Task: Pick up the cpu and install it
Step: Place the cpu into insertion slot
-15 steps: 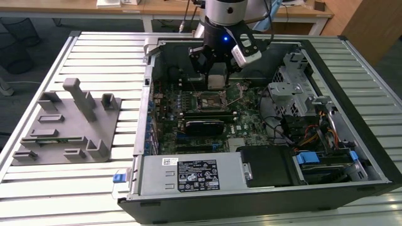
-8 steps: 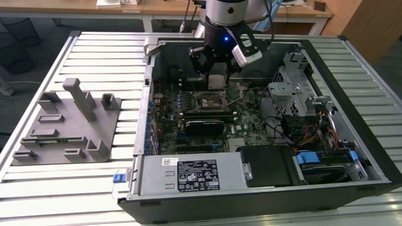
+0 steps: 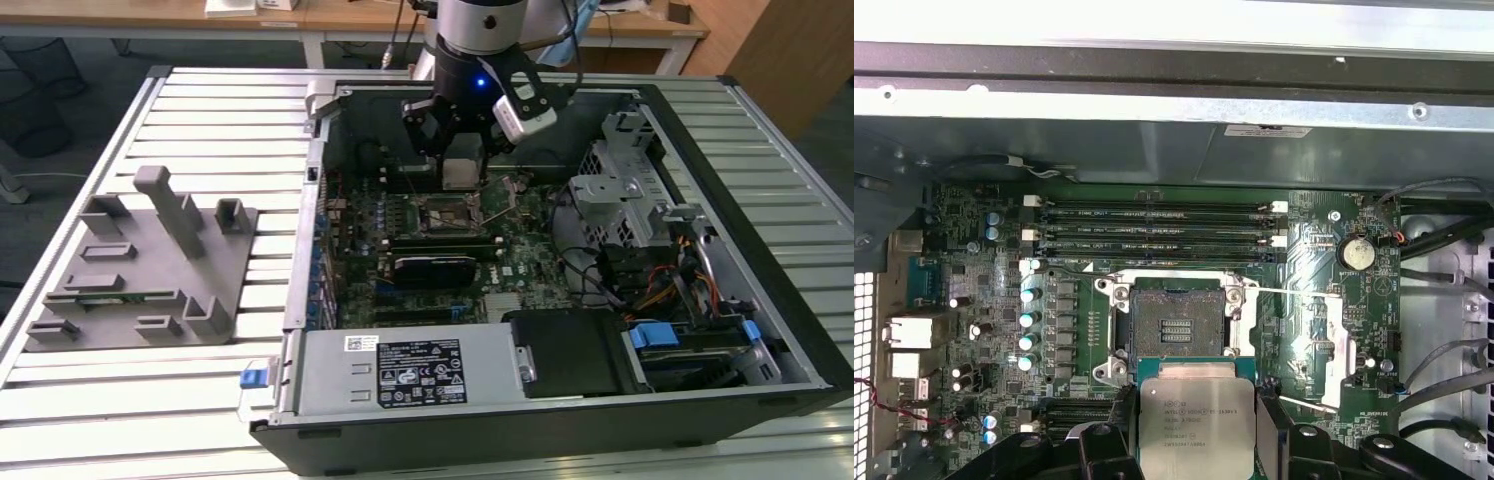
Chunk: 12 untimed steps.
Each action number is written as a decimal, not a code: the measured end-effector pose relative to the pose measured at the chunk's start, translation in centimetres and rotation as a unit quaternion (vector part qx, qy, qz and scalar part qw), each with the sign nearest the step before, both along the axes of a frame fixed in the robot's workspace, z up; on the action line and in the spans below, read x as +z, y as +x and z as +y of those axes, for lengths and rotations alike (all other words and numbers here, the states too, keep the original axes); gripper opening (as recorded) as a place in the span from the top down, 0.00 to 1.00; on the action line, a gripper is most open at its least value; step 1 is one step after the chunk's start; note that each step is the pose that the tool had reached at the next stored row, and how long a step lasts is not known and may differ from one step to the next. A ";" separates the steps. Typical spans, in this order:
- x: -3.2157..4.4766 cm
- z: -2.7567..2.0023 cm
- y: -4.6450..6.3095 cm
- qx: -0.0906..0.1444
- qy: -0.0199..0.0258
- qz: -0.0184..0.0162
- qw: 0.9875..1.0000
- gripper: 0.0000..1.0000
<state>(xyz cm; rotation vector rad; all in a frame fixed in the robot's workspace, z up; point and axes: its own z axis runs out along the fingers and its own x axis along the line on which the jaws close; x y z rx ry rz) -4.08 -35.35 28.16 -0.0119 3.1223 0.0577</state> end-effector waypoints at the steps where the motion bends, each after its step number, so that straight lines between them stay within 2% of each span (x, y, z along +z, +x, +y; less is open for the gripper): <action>1: 0.00 0.00 0.0 0.000 0.000 0.000 1.000 0.45; 6: -0.02 0.00 0.0 -0.039 0.000 0.000 0.999 0.45; 9: -0.04 0.00 0.0 -0.067 0.000 0.000 0.998 0.45; 12: -0.05 0.00 0.0 -0.094 0.000 0.000 0.996 0.45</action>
